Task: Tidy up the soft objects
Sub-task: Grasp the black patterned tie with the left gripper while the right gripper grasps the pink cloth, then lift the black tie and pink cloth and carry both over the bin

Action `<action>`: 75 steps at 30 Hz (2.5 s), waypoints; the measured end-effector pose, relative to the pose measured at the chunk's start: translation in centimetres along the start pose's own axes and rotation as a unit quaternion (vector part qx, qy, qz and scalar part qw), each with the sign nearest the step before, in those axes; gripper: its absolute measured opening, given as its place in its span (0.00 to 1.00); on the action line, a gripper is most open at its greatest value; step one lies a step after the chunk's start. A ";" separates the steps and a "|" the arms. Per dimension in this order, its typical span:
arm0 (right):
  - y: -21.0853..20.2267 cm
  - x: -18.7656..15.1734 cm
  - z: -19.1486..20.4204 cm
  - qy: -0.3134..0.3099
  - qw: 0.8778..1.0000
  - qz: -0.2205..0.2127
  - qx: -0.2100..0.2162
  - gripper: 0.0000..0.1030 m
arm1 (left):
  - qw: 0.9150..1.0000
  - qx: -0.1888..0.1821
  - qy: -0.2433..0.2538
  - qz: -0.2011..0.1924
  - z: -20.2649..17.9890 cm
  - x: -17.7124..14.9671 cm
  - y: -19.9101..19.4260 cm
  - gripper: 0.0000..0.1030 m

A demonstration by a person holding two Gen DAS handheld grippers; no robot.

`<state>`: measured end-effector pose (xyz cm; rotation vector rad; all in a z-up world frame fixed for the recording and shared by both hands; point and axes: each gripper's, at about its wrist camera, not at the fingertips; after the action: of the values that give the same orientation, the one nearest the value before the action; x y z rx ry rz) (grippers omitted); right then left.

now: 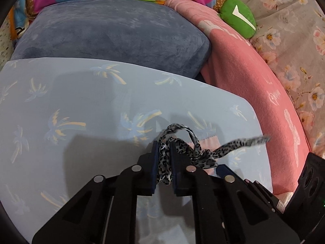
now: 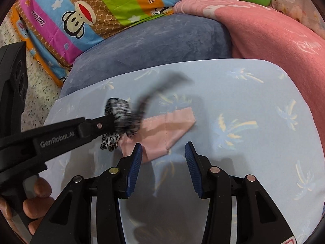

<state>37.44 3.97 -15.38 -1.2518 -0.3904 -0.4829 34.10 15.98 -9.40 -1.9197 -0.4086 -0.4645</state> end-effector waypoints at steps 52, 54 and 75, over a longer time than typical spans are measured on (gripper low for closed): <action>-35.8 -13.4 -9.2 0.080 0.983 -0.165 -0.027 0.03 | 0.978 -0.039 0.186 -0.083 -20.5 -14.2 -16.9 0.07; -37.0 -13.9 -10.4 0.087 0.981 -0.173 -0.032 0.03 | 0.976 -0.046 0.196 -0.082 -21.8 -14.8 -16.9 0.07; -42.0 -16.7 -19.2 0.149 0.965 -0.203 -0.074 0.03 | 0.956 -0.085 0.276 -0.054 -31.1 -18.2 -15.2 0.08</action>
<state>0.86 -22.24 4.28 -1.2210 -0.3585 -1.0538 6.93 -8.37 4.71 -1.8367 -0.1074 -1.1040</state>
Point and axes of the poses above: each gripper's, at about its wrist camera, not at the fingertips, and y roughly the way its jaws point, z to its left, x to its top, and after that the axes turned 4 degrees about y, right-handed
